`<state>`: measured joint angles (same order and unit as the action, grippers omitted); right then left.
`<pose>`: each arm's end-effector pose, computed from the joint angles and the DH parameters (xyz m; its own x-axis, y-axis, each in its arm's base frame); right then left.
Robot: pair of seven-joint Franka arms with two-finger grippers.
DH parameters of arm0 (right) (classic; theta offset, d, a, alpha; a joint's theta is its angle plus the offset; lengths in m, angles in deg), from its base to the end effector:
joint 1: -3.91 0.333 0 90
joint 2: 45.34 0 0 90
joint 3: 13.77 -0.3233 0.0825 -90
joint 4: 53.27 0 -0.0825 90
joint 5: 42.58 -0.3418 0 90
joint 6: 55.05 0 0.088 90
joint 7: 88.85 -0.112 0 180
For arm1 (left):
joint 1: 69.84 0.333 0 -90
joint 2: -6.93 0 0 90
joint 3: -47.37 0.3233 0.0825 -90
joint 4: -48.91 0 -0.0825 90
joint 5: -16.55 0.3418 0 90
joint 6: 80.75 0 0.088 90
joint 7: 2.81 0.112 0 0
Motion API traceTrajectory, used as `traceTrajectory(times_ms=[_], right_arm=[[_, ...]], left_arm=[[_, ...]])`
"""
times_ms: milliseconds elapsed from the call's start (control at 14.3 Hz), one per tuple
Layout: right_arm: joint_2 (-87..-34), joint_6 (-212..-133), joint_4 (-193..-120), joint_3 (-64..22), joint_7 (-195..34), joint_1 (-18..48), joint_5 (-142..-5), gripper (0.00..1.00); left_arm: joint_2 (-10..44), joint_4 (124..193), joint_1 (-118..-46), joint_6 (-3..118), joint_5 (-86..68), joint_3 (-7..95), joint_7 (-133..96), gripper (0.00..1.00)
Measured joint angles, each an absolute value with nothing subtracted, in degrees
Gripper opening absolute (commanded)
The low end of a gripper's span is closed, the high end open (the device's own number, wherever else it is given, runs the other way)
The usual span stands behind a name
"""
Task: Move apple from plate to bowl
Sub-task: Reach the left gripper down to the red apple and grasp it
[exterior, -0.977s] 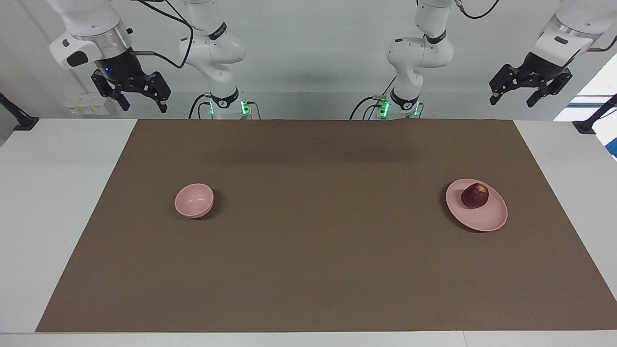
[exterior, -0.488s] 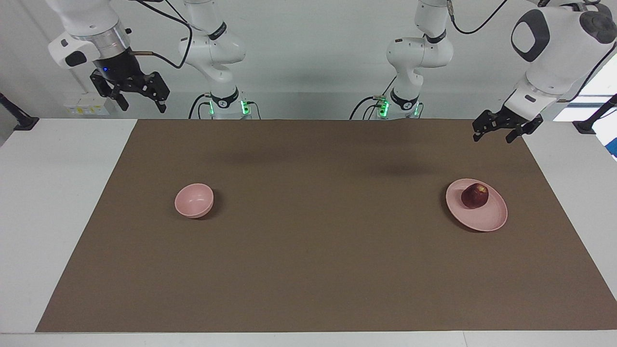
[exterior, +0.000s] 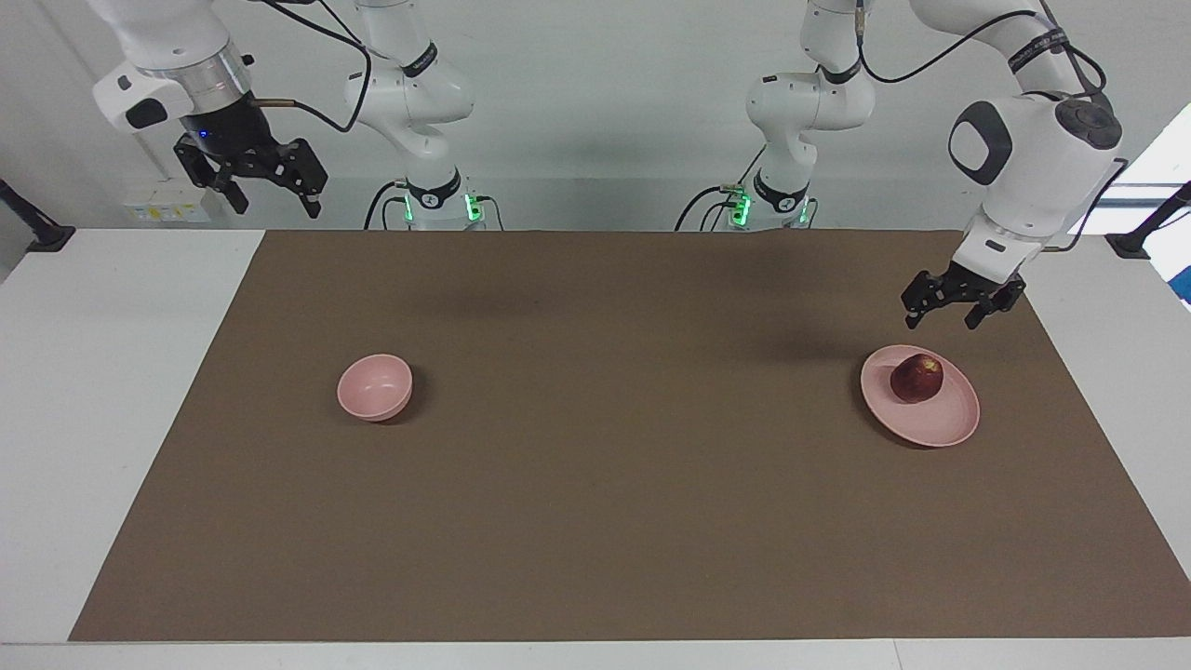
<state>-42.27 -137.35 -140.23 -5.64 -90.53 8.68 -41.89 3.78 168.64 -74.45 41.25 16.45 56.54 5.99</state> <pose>0.4801 -0.0321 0.6640 0.9956 -0.0890 -0.0281 -0.0889 -0.9960 0.0052 0.5038 0.0412 0.4776 0.9929 -0.0728 0.0942 -0.0727 -0.9973 -0.0041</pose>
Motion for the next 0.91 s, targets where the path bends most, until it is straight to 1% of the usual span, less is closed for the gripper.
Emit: traceTrajectory(times_ms=[419, 767, 837, 907], right_arm=[[-42.26, -137.35, -140.23, -5.64, -90.53, 8.68, -41.89, 1.0], [-42.25, -137.35, -140.23, -5.64, -90.53, 8.68, -41.89, 1.0], [-42.25, -137.35, -140.23, -5.64, -90.53, 8.68, -41.89, 1.0], [-42.25, -137.35, -140.23, -5.64, -90.53, 8.68, -41.89, 1.0]], left_arm=[[10.7, 170.14, -72.92, 48.51, 16.45, 56.52, 7.15, 1.0], [13.23, 171.34, -72.18, 51.37, 16.45, 56.49, 7.99, 1.0], [13.32, 171.65, -72.03, 51.4, 16.45, 56.49, 8.13, 0.92], [13.32, 171.98, -71.76, 51.4, 16.45, 56.49, 8.28, 0.87]])
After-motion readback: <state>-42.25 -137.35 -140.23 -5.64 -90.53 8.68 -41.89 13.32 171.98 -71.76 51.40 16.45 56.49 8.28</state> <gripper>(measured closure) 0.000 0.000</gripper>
